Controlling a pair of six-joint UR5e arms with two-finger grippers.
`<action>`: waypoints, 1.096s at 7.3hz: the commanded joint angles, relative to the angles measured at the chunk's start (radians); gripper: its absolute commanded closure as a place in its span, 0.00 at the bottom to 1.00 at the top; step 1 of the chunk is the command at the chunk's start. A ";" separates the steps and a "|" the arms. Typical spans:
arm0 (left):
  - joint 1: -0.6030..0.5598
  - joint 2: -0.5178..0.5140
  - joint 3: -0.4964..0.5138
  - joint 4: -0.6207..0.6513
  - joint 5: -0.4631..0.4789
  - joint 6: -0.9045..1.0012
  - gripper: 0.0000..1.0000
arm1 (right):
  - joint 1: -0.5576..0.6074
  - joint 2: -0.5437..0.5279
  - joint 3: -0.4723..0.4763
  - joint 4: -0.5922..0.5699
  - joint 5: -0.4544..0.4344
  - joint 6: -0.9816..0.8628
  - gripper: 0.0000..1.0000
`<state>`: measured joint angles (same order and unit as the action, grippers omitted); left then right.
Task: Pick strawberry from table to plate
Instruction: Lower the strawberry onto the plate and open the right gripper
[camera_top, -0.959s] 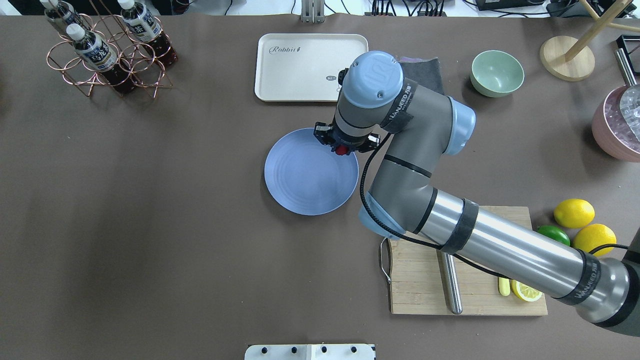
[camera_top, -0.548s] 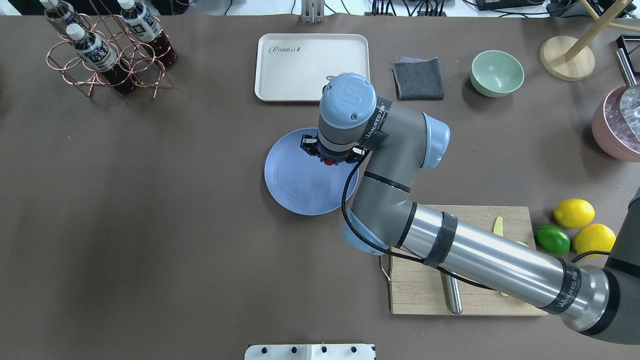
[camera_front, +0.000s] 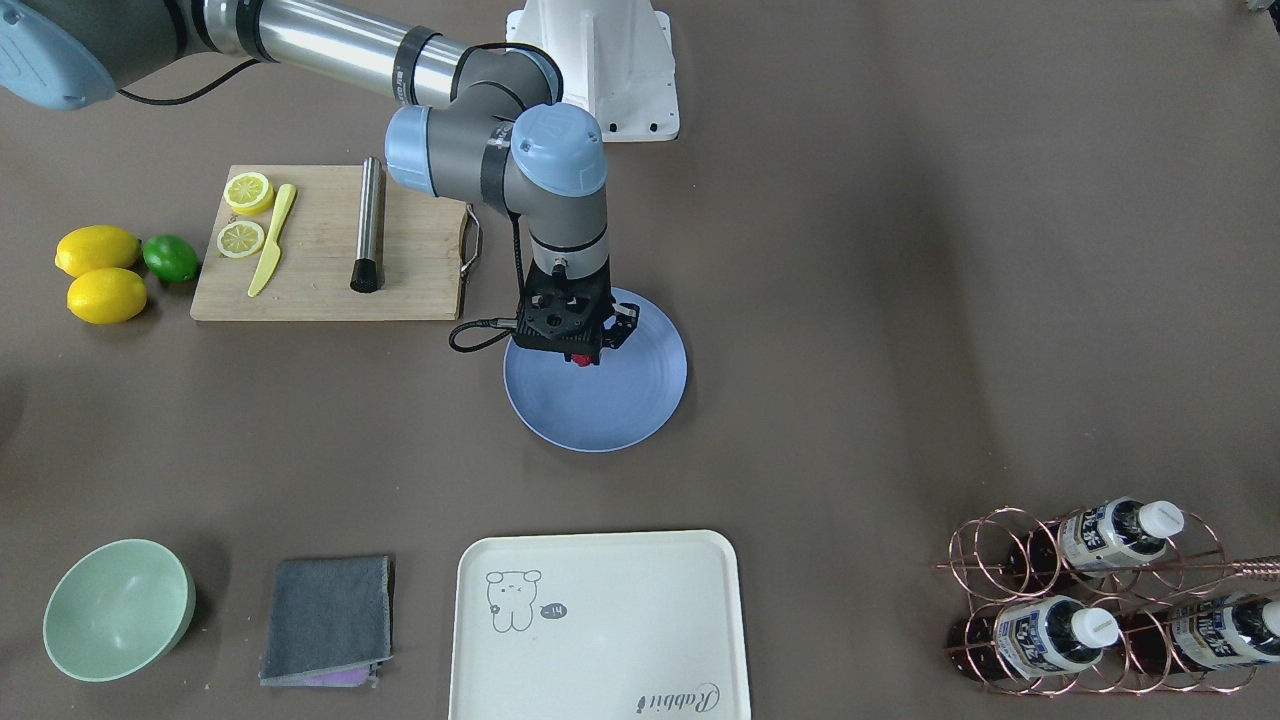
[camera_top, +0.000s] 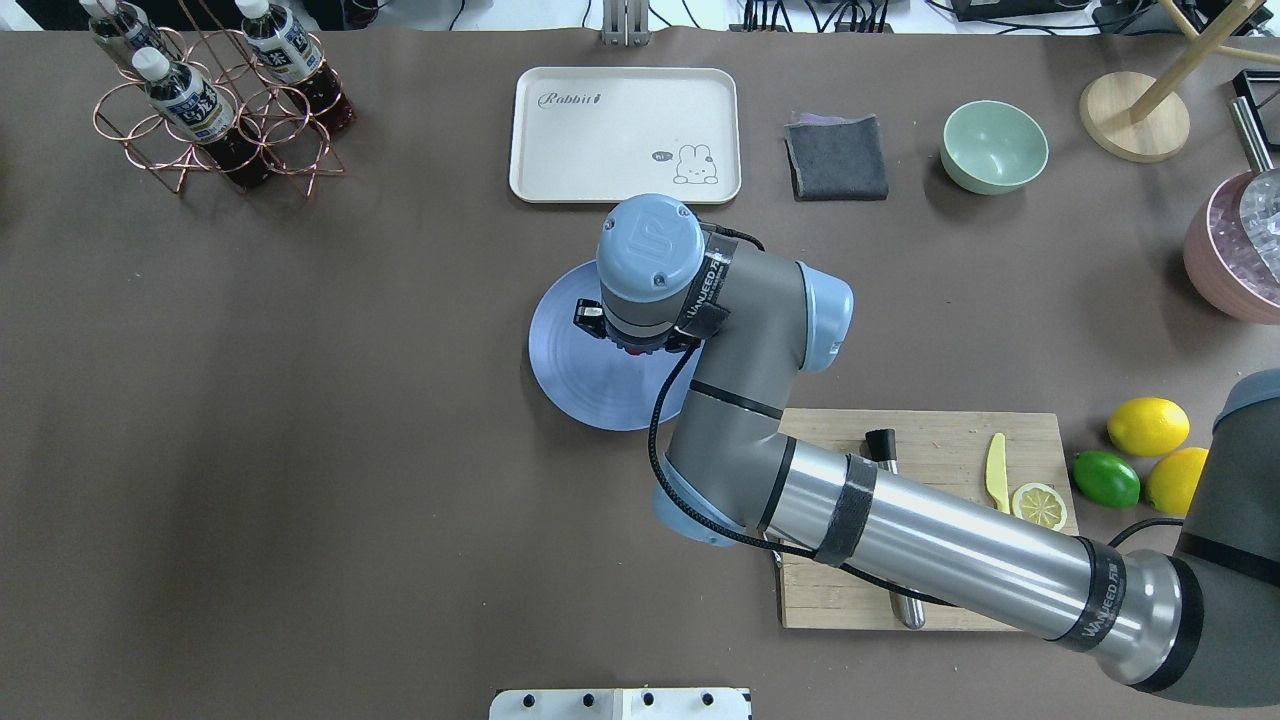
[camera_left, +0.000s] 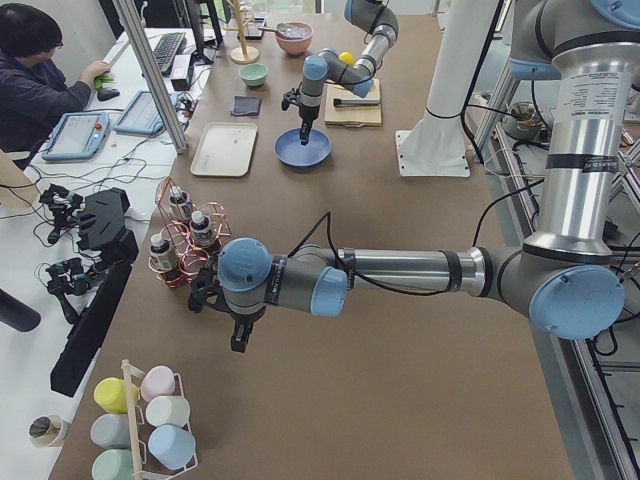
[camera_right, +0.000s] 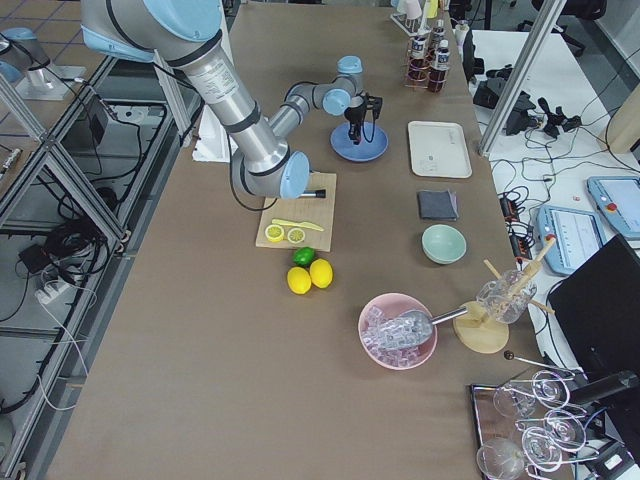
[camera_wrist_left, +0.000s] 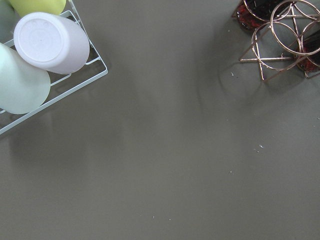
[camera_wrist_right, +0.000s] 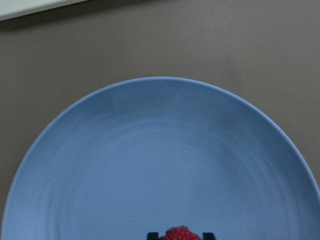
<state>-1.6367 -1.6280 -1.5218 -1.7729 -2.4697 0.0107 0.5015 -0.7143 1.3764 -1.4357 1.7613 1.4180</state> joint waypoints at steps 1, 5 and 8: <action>0.000 0.000 0.000 -0.003 -0.001 0.000 0.02 | -0.006 0.031 -0.058 0.035 -0.020 0.007 1.00; 0.000 0.000 0.000 -0.005 -0.002 0.000 0.02 | -0.014 0.030 -0.062 0.051 -0.023 0.006 1.00; 0.000 0.000 -0.003 -0.007 -0.002 0.000 0.02 | -0.012 0.026 -0.062 0.052 -0.023 0.007 0.30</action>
<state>-1.6368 -1.6276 -1.5230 -1.7782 -2.4712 0.0107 0.4891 -0.6859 1.3147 -1.3849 1.7380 1.4248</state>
